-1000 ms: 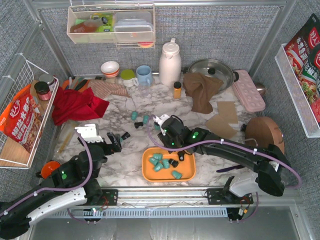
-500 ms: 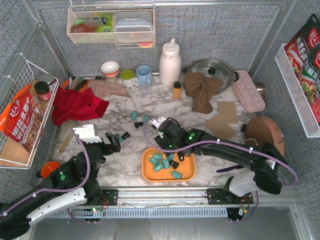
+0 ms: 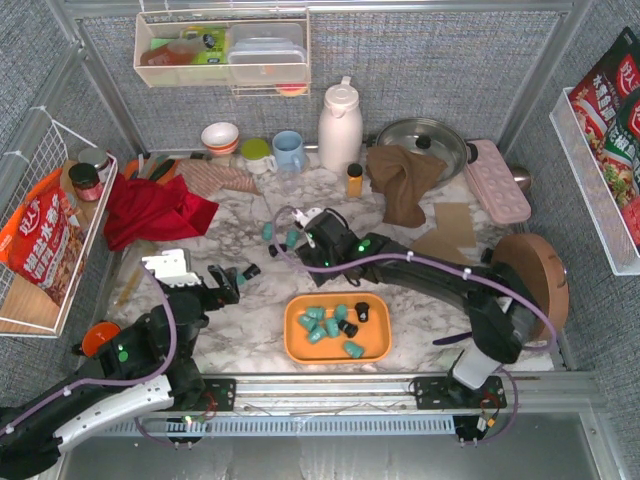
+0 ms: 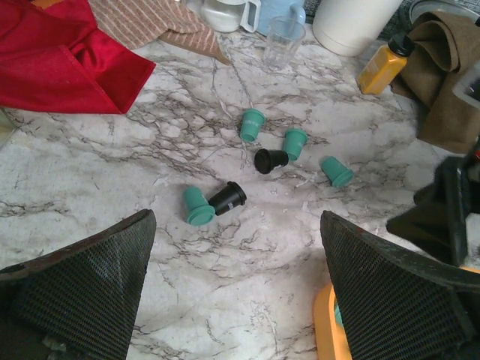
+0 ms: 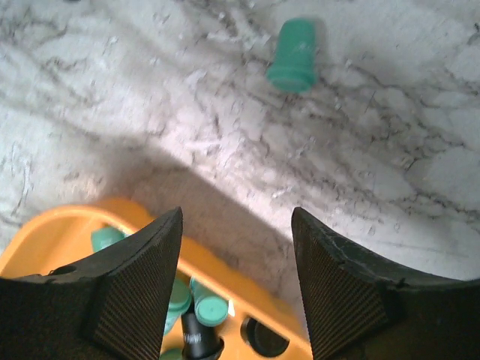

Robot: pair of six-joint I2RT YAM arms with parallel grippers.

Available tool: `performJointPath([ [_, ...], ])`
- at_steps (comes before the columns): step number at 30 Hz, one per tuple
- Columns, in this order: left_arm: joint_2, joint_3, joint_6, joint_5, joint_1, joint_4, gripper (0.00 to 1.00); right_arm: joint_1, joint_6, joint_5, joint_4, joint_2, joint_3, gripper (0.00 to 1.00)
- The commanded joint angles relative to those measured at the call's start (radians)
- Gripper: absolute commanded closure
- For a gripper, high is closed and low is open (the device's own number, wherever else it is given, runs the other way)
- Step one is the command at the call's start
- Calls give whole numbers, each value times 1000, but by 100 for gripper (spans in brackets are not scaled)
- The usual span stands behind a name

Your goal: Mix the coffee capsules in the storage basket

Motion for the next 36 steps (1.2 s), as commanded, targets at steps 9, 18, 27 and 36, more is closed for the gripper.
performJointPath([
  [9, -18, -5, 1, -6, -1, -4, 1, -119, -16, -117, 73, 296, 240, 36],
  [18, -16, -6, 2, -1, -1, -1, 1, -178, -54, -138, 26, 481, 392, 42],
  [27, -27, -9, 3, -4, -1, 1, 1, -186, -61, -143, 5, 562, 433, 50],
  [36, -26, -9, 4, -5, -1, -1, 1, -190, -57, -134, 16, 585, 436, 58],
])
